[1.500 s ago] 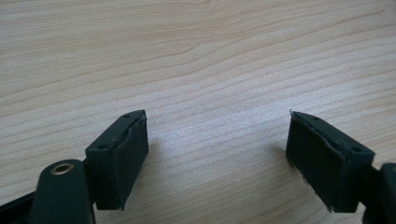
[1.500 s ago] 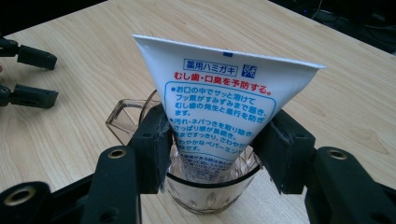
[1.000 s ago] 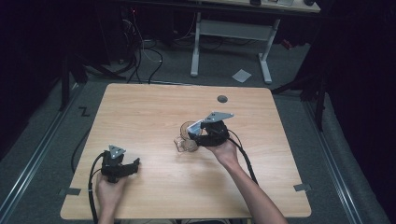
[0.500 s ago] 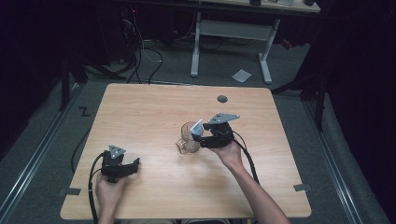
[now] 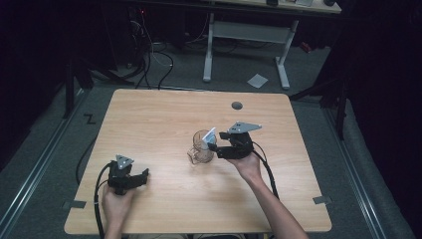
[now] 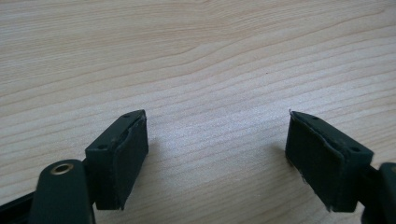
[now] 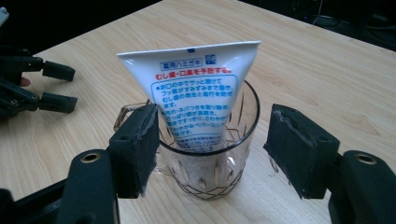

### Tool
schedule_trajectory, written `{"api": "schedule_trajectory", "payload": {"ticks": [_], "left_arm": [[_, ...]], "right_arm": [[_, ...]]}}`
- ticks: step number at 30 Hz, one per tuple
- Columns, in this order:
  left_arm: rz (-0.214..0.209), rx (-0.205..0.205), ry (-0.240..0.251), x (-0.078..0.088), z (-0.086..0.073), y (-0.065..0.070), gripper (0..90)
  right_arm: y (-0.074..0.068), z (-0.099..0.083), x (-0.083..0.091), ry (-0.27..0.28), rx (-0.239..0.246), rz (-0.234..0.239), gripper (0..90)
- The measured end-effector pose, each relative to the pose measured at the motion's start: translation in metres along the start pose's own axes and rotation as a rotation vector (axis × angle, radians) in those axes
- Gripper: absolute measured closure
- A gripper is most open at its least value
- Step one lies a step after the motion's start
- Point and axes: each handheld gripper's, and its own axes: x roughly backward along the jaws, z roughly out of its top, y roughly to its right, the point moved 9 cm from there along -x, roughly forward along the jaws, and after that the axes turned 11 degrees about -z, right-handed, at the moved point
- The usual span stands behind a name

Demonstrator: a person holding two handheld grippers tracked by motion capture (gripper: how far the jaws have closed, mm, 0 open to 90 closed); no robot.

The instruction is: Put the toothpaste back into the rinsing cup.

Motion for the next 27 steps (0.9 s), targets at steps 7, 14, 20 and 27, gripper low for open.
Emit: {"api": "schedule_trajectory", "payload": {"ticks": [7,14,20,27], "left_arm": [[0.000,0.000,0.000,0.000,0.000,0.000,21.6],[0.001,0.001,0.001,0.000,0.000,0.000,21.6],[0.002,0.004,0.001,0.001,-0.002,0.001,21.7],[0.002,0.004,0.000,0.001,-0.002,0.001,21.7]], "right_arm": [[0.008,-0.001,0.008,0.016,-0.023,-0.008,37.6],[0.014,0.000,0.018,0.036,-0.017,-0.024,40.7],[0.021,-0.002,0.028,0.046,-0.023,-0.041,44.9],[0.033,-0.003,0.038,0.066,-0.051,-0.064,47.0]]}}
